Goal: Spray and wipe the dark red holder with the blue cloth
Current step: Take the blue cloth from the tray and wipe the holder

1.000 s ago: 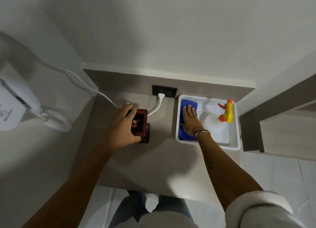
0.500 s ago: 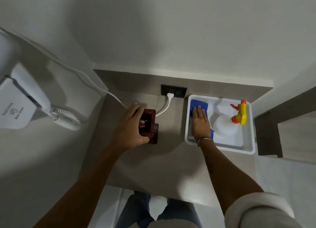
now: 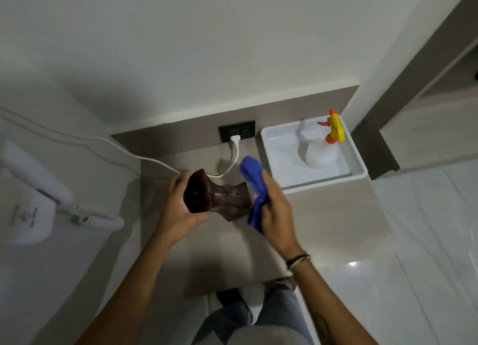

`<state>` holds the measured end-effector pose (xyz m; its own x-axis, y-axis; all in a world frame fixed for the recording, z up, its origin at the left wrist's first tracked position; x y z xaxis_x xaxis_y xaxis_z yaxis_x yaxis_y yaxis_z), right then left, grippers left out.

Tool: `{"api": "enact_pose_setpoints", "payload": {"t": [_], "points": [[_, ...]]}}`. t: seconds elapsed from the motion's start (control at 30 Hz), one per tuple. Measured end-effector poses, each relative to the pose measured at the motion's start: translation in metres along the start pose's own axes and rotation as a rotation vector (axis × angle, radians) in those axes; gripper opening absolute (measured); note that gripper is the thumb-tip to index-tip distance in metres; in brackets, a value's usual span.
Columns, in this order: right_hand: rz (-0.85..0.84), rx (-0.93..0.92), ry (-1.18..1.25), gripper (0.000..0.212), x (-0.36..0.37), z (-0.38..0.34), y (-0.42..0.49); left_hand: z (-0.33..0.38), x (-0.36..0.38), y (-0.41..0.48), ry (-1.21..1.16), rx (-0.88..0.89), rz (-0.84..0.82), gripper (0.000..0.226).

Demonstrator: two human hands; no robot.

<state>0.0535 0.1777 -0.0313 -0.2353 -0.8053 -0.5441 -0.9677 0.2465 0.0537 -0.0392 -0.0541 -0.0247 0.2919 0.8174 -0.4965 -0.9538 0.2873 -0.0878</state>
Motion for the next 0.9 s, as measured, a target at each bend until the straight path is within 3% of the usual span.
{"api": "enact_pose_setpoints", "payload": {"t": [0.17,0.33,0.4,0.47,0.53,0.63,0.73,0.8,0.9], "points": [[-0.24,-0.166,-0.009,0.072,0.107,-0.045,-0.023,-0.011,-0.007,-0.001,0.032,0.003,-0.002,0.098],[-0.202,0.059,-0.163,0.079,0.088,0.037,-0.016,-0.014,-0.016,-0.002,0.092,0.022,-0.043,0.109],[-0.213,0.031,-0.095,0.075,0.091,0.015,-0.013,-0.007,-0.013,0.002,0.113,0.042,-0.043,0.107],[-0.226,-0.122,0.006,0.069,0.107,-0.033,-0.011,-0.002,-0.01,0.005,0.114,0.033,-0.054,0.103],[-0.294,-0.122,0.113,0.065,0.119,-0.044,-0.014,0.004,-0.01,0.004,0.113,0.021,-0.052,0.103],[-0.294,-0.051,-0.058,0.085,0.097,-0.004,-0.007,0.005,-0.01,0.0,0.134,0.013,-0.036,0.108],[-0.317,0.088,-0.08,0.076,0.081,0.013,-0.001,0.006,-0.007,-0.003,0.151,0.005,-0.018,0.108],[-0.302,-0.019,0.048,0.066,0.086,-0.031,0.003,0.008,-0.005,-0.001,0.133,-0.004,-0.018,0.105],[-0.3,-0.21,0.056,0.065,0.103,-0.053,-0.008,0.01,-0.002,-0.001,0.096,-0.026,-0.016,0.098]]}}
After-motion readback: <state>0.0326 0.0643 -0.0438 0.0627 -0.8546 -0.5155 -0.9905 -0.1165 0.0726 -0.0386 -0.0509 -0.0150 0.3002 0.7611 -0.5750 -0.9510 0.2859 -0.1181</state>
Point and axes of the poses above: each hand's wrist, its own y-axis towards the middle knuckle, its own x-axis out of the palm, z = x × y, the point moved 8 cm from there along y, towards the middle knuckle, and after that the axes turned 8 degrees about -y, right-handed, at the moved point
